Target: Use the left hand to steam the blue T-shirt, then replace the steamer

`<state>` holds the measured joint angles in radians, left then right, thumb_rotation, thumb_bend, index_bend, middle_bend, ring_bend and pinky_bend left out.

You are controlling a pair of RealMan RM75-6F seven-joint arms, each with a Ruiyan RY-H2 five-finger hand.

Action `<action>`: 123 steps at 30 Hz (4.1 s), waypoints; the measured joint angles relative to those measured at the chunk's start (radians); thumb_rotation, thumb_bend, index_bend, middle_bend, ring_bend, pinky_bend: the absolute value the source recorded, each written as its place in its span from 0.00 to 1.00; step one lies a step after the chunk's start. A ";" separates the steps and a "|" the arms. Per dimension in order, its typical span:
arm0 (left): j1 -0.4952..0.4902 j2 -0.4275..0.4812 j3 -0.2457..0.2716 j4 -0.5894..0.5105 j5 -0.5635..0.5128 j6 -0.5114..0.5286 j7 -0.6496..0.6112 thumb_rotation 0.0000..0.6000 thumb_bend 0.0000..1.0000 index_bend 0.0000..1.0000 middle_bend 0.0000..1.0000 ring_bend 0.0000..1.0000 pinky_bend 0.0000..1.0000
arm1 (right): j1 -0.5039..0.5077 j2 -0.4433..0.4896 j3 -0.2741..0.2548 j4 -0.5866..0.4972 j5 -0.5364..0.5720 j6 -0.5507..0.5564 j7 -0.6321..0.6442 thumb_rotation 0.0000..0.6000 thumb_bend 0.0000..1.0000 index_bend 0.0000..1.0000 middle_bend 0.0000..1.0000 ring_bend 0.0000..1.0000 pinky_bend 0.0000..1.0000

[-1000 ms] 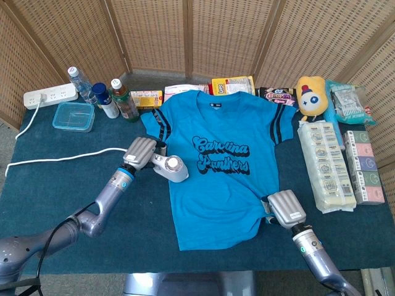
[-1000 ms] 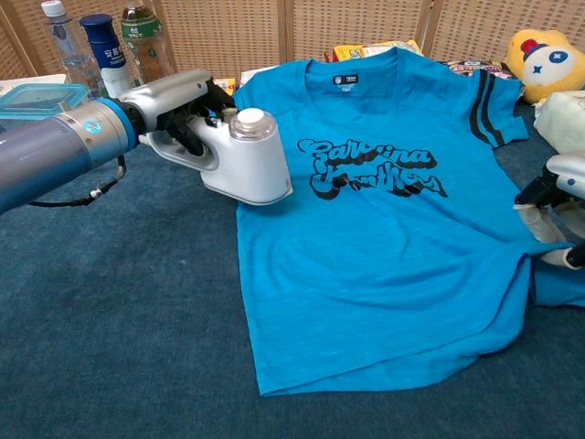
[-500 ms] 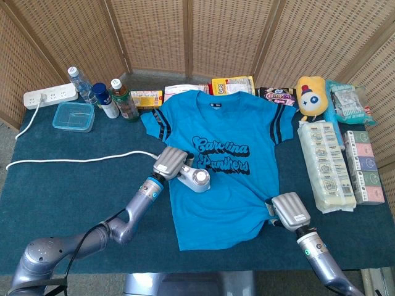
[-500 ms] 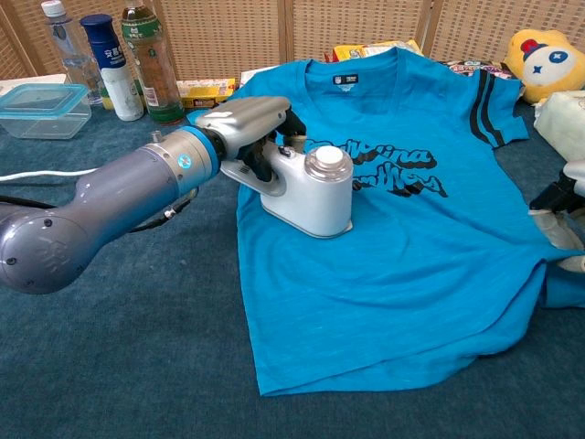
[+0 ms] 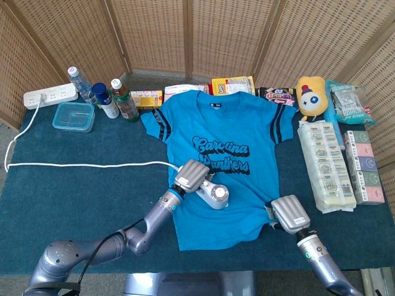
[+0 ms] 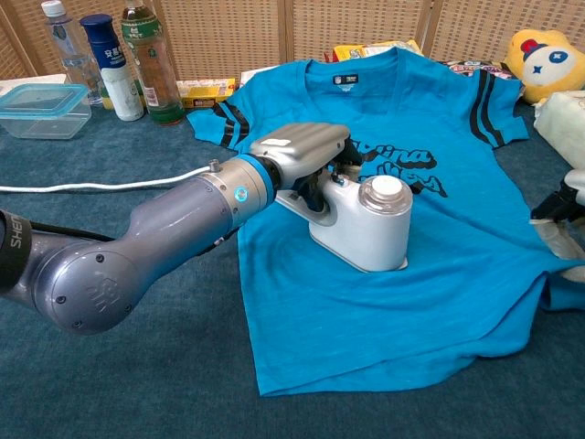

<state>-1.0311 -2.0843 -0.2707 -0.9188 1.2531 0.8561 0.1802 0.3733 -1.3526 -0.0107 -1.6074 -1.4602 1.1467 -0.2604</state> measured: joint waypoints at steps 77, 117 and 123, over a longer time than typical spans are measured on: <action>-0.062 -0.074 -0.166 0.255 -0.186 0.029 0.178 1.00 0.42 0.69 0.79 0.71 0.79 | -0.030 0.017 -0.002 -0.019 -0.002 0.011 -0.009 1.00 0.53 0.73 0.70 0.77 0.91; 0.074 0.073 0.060 -0.180 -0.048 0.064 0.175 1.00 0.42 0.69 0.79 0.71 0.79 | -0.027 -0.001 -0.004 -0.039 -0.001 0.003 -0.041 1.00 0.53 0.73 0.71 0.77 0.91; 0.126 0.163 0.133 -0.301 0.015 0.083 0.145 1.00 0.42 0.69 0.79 0.71 0.79 | -0.024 -0.009 -0.003 -0.043 0.003 -0.001 -0.055 1.00 0.53 0.73 0.71 0.77 0.91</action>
<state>-0.9055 -1.9210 -0.1373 -1.2196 1.2676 0.9388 0.3251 0.3489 -1.3617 -0.0136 -1.6506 -1.4568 1.1453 -0.3151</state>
